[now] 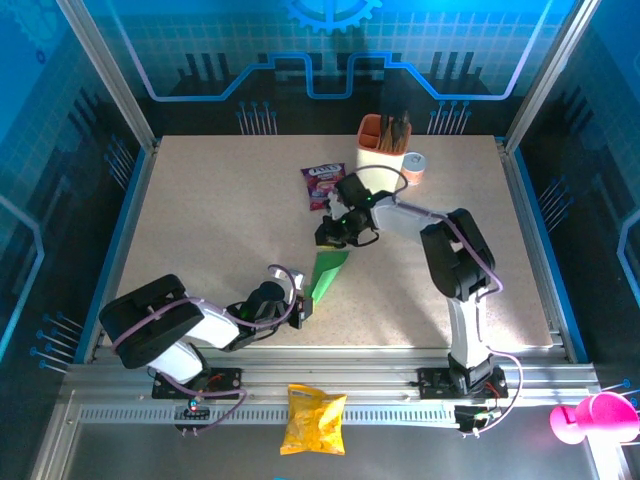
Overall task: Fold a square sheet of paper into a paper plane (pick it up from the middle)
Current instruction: Fold the wing for the fifth time at the center of the table.
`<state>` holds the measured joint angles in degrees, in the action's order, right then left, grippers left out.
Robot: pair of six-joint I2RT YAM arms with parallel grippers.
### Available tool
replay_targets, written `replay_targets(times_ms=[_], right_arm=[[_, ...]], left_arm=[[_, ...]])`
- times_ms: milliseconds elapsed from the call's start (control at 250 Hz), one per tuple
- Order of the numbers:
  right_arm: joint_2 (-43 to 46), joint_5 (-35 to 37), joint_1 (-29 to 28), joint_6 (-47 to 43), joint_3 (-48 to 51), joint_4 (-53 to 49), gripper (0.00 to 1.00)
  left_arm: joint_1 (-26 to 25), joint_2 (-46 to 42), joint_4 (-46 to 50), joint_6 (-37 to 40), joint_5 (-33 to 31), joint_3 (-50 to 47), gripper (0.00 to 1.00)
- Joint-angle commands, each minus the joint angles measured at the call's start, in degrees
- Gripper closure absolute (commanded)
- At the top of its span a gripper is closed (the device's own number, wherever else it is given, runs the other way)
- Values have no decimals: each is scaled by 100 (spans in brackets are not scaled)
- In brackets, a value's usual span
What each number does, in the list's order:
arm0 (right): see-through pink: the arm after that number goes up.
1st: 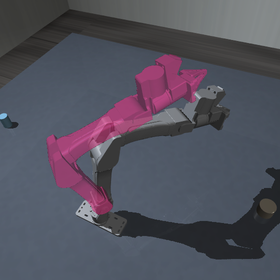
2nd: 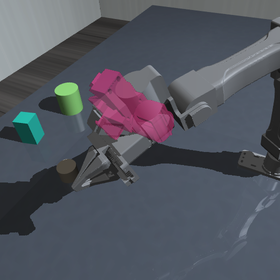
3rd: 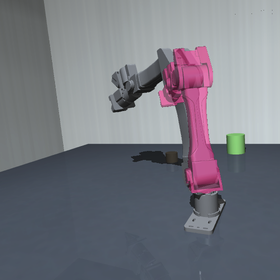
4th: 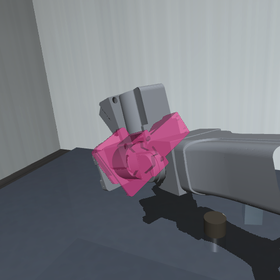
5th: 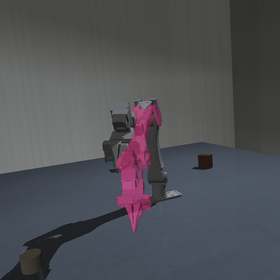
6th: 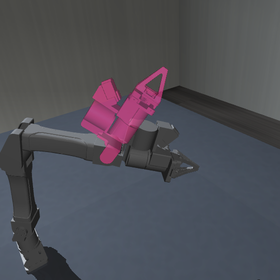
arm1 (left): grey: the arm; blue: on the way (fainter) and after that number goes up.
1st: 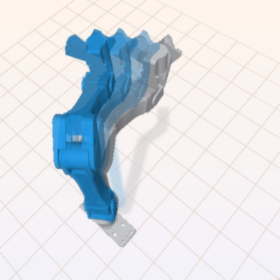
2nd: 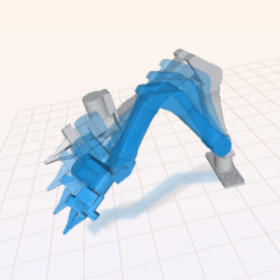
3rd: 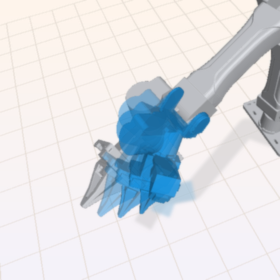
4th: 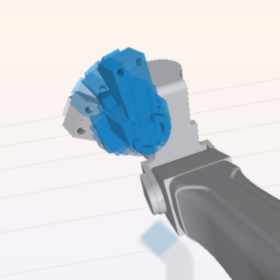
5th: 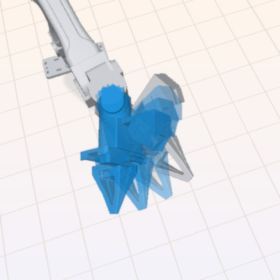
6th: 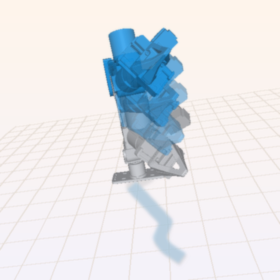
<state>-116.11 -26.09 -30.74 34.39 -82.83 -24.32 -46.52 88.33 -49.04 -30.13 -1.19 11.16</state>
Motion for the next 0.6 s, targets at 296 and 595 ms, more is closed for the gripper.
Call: replay_targets(times_ms=[296, 595], right_arm=[[2234, 307, -587, 599, 2985, 2224, 90], [2049, 697, -1280, 971, 3643, 3250, 99]], left_arm=[[153, 416, 225, -107, 269, -39, 100], [226, 499, 150, -142, 338, -61, 100]])
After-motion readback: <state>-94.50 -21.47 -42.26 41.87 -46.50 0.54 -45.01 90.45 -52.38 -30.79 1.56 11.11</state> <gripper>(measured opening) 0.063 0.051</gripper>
